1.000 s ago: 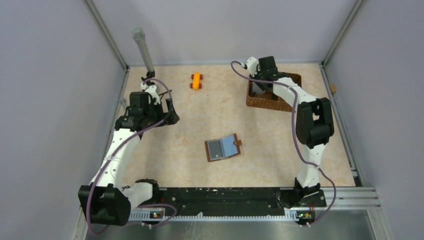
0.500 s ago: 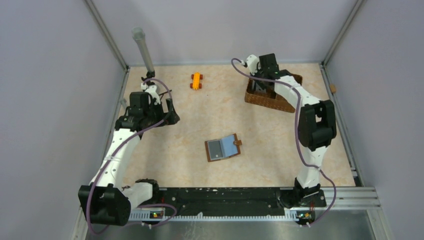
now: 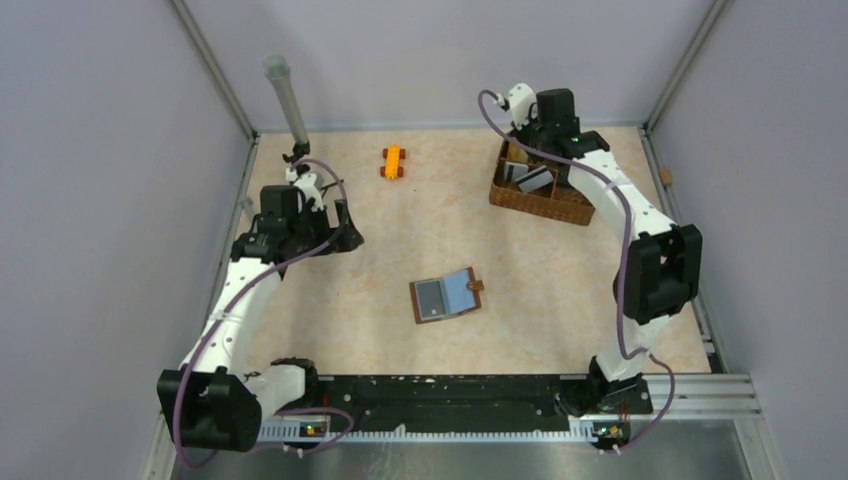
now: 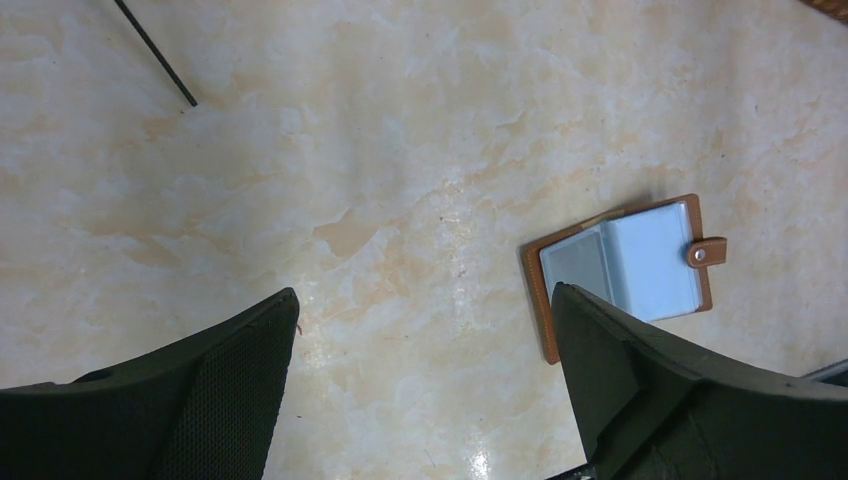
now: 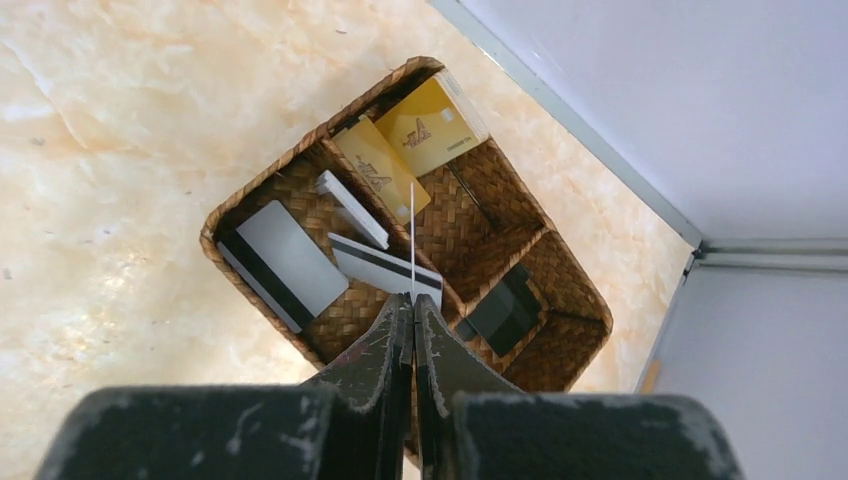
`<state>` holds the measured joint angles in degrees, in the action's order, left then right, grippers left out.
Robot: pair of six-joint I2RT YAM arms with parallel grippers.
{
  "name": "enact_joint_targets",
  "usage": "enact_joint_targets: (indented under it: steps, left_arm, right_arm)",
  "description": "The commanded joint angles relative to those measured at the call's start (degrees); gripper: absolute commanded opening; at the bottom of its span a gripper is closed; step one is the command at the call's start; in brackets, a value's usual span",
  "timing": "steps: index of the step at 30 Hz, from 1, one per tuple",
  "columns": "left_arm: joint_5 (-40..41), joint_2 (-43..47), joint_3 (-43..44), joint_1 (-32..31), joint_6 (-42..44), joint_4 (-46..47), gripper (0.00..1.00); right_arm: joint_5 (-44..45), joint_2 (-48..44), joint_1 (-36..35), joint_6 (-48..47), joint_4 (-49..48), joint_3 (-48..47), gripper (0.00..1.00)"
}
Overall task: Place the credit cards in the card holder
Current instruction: Pick up the credit card from the storage box.
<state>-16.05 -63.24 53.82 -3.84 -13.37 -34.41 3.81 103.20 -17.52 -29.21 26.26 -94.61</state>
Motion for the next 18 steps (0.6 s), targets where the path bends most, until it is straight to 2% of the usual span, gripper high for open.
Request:
enact_joint_targets:
  steps: [1,8,14,18]
  left_arm:
    - [-7.74,1.02,-0.25,0.16,0.94,3.24,0.99]
    - [-14.93,2.43,-1.24,-3.32,-1.32,7.91,0.97]
    - [-15.22,3.83,-2.05,-13.91,-2.52,12.01,0.97]
    - [-20.52,5.25,-4.74,-19.66,-6.67,21.16,0.97]
  right_arm:
    - [1.22,-8.03,-0.70,6.96,0.28,-1.89,0.00]
    - [-3.40,-19.23,-4.65,16.24,2.92,4.69,0.00]
    - [-20.46,-27.25,-6.56,22.59,6.30,11.24,0.00]
    - [-37.36,-30.58,-7.33,25.23,6.89,15.92,0.00]
